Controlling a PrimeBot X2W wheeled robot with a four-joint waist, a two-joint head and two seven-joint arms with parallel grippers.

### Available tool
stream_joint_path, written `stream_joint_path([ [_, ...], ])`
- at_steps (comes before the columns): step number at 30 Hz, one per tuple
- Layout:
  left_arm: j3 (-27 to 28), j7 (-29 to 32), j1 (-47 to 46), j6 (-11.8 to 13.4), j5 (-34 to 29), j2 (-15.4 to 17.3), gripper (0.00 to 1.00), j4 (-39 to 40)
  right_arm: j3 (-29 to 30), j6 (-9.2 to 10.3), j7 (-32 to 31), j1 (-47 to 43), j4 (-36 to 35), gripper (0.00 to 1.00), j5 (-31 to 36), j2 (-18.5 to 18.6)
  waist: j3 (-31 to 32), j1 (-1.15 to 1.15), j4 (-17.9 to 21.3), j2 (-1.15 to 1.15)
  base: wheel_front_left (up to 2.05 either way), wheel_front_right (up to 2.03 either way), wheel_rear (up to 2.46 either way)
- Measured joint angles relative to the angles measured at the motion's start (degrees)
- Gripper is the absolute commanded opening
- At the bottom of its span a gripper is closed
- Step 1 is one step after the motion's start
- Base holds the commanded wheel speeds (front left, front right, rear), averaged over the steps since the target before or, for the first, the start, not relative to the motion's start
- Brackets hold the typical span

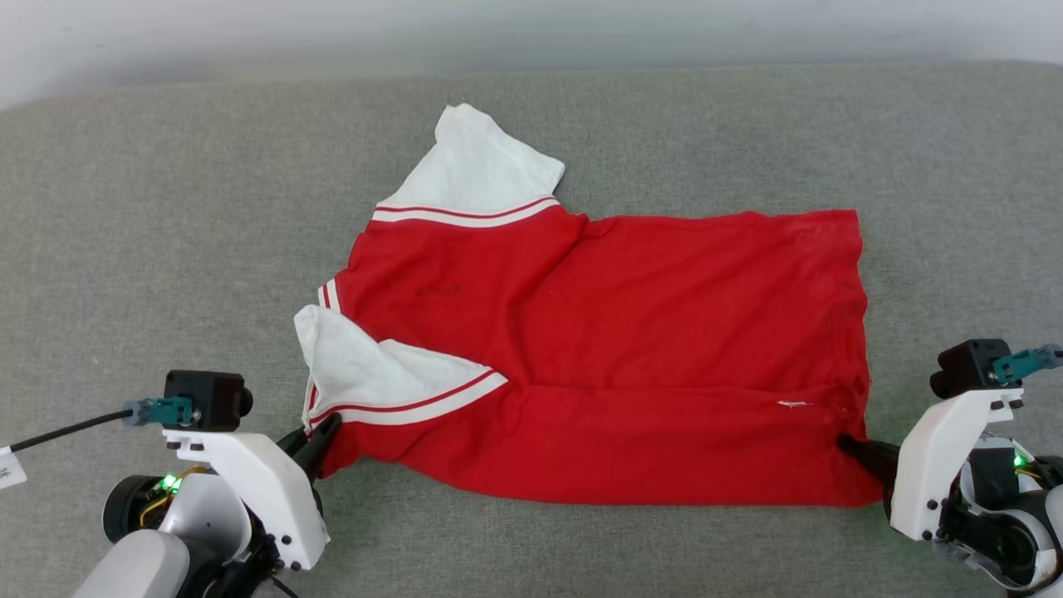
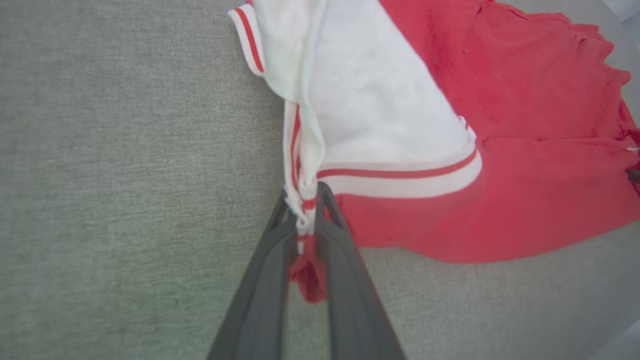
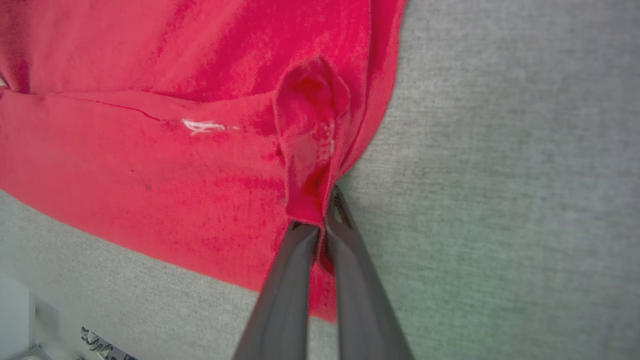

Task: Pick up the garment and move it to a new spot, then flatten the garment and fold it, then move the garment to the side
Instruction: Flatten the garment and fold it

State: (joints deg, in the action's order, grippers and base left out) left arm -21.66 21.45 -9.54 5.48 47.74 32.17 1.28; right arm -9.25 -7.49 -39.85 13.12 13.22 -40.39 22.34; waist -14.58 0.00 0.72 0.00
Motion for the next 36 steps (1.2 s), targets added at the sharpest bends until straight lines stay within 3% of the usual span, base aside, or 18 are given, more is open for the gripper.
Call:
stream_joint_path([
  [9, 0.19, -1.57, 3.64, 0.42, 0.97, -0.51, 0.00, -0.59, -2.69, 0.00, 2.08, -0.14, -1.36, 0.00, -0.43, 1.69, 5.35, 0.00, 0.42, 0.00, 0.00, 0.00, 0.00],
  [18, 1.96, -1.38, 13.10, 3.98, 3.04, 1.66, 0.00, 3.87, -2.74, 0.00, 1.30, -5.30, -4.88, 0.00, -0.90, 2.01, 13.83, 0.00, 0.77, 0.00, 0.00, 0.00, 0.00],
  [24, 1.65, 0.78, 16.40, 4.87, 4.66, 2.24, 0.00, 4.50, -0.67, 0.00, -0.54, -9.59, -4.89, 0.00, -0.55, 0.76, 14.84, -0.01, 0.94, 0.00, 0.00, 0.00, 0.00],
  [25, 1.55, 1.03, 16.39, 4.85, 5.11, 2.01, 0.00, 4.12, -0.37, 0.00, -0.52, -10.00, -4.33, 0.22, -0.42, 0.19, 14.72, -0.01, 0.95, 0.00, 0.00, 0.00, 0.00],
  [26, 1.35, 1.08, 16.35, 4.67, 5.32, 1.64, 0.00, 3.47, -0.33, 0.00, -0.15, -10.46, -3.72, 0.78, -0.36, -0.56, 14.59, -0.01, 0.98, 0.00, 0.00, 0.00, 0.00],
  [27, 1.09, 1.07, 16.16, 4.58, 5.38, 1.18, 0.00, 2.66, -0.55, 0.00, 0.76, -10.92, -3.18, 0.78, 0.16, -1.07, 14.42, -0.01, 0.99, 0.00, 0.00, 0.00, 0.00],
  [28, 0.98, 1.03, 15.79, 4.30, 5.67, 0.58, 0.00, 1.63, -0.85, -0.01, 1.92, -11.05, -2.56, 1.00, 1.20, -1.22, 14.18, -0.01, 0.98, 0.00, 0.00, 0.00, 0.00],
  [29, 0.93, 0.99, 15.29, 4.17, 5.99, -0.03, 0.62, 0.48, -1.04, 0.00, 2.97, -11.04, -1.99, 1.00, 2.02, -1.21, 13.99, -0.01, 0.98, 0.00, 0.00, 0.00, 0.00],
  [30, 0.70, 0.97, 14.74, 4.10, 5.98, -0.46, 1.00, -0.35, -1.67, 0.00, 4.30, -11.02, -1.81, 1.00, 2.66, -1.19, 13.86, -0.01, 1.07, 0.00, 0.00, 0.00, 0.00],
  [36, 2.09, -4.04, 11.13, 3.76, 3.78, -1.01, 1.00, -3.39, -2.02, -0.01, 17.90, -9.75, -1.89, 1.00, 8.05, -1.38, 13.44, -0.01, 2.68, 0.00, 0.00, 0.00, 0.00],
])
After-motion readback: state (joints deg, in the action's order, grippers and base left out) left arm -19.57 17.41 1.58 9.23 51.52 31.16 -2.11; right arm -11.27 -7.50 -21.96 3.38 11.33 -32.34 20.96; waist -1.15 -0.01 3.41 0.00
